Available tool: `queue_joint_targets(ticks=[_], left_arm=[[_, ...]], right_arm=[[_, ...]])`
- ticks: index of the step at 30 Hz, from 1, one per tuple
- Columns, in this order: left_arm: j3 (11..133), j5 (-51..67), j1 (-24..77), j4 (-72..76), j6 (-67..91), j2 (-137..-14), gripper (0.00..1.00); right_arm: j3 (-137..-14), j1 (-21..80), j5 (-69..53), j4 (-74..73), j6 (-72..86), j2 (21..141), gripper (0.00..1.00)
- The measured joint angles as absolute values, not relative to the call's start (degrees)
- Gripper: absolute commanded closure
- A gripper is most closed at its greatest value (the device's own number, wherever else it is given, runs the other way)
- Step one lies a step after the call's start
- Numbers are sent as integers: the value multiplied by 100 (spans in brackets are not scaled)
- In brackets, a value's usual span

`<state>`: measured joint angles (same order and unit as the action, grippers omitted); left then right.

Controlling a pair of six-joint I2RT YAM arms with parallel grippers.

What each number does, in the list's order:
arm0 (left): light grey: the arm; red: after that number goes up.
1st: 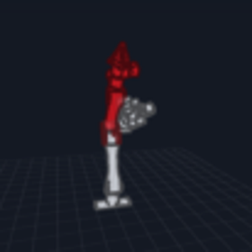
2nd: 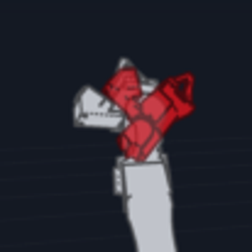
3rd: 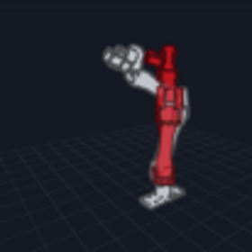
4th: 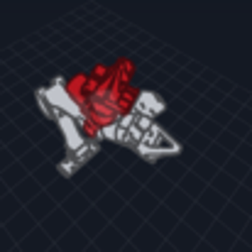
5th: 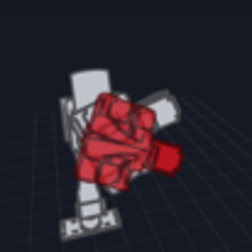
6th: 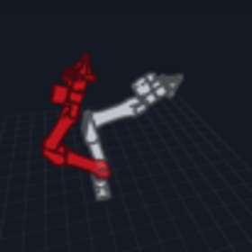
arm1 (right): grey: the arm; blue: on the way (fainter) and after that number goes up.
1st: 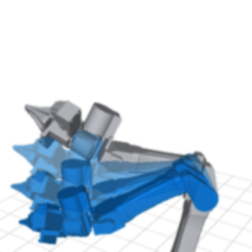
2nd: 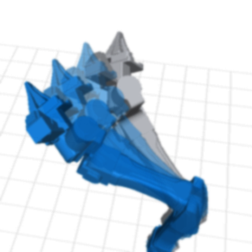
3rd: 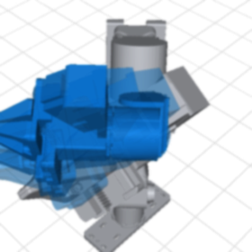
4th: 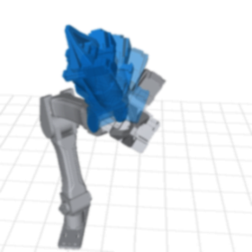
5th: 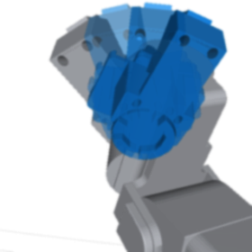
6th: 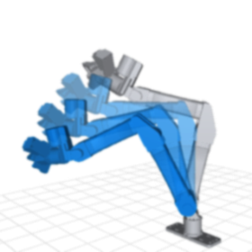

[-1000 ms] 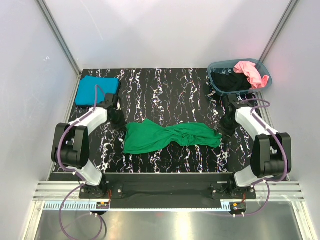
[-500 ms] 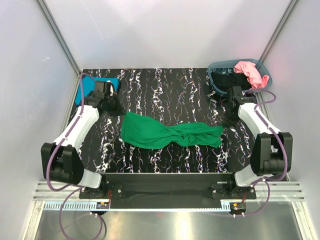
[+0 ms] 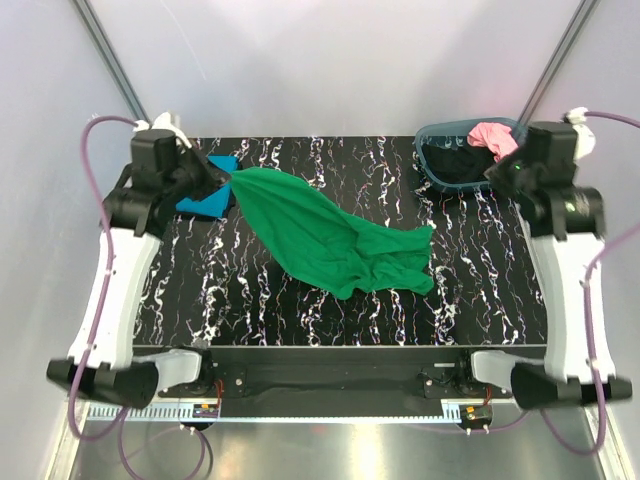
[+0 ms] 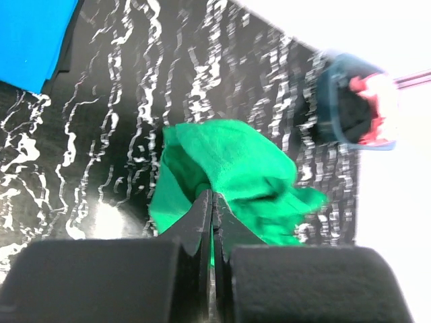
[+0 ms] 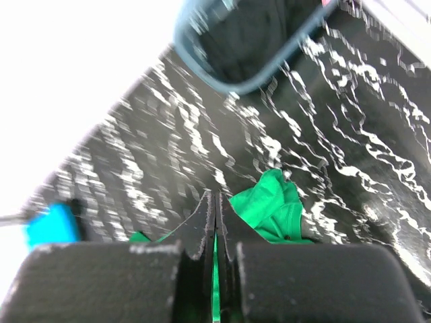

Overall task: Fold and stack the t-shirts
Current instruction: Flatten the tshirt out

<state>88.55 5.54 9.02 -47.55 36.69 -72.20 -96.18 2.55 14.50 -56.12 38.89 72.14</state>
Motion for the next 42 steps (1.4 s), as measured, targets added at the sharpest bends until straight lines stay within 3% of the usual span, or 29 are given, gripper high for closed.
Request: queue_joint_targets(ticks=[3, 8, 13, 17, 22, 24, 25, 28, 42], left_arm=[[8812, 558, 902, -4825, 3813, -6757, 100], [8012, 585, 902, -4781, 3927, -6233, 100], [6838, 622, 902, -4781, 3994, -6134, 100], [6440, 622, 902, -4818, 4012, -6130, 100], [6420, 622, 902, -4786, 4023, -6095, 100], [6405, 622, 902, -4772, 4040, -6090, 100], [6399, 622, 902, -4768, 4040, -6090, 100], [6396, 617, 902, -4777, 4040, -6114, 100], [6536, 550, 902, -4849, 4038, -6368, 100]], right_arm=[[-9743, 255, 1441, -5769, 3977, 6709, 100], [-8799, 244, 727, -5763, 4099, 6149, 73], [-6836, 248, -373, -5413, 4274, 6386, 61], [-5990, 333, -766, -4919, 4257, 7144, 60], [-6025, 624, -873, -4176, 4440, 8261, 55], [-6187, 819, -873, -3861, 4456, 8805, 62], [-6272, 915, -882, -3695, 4436, 9076, 70], [-6602, 1160, -926, -3391, 4338, 9802, 74], [-7830, 1446, -972, -3253, 4355, 11434, 65]])
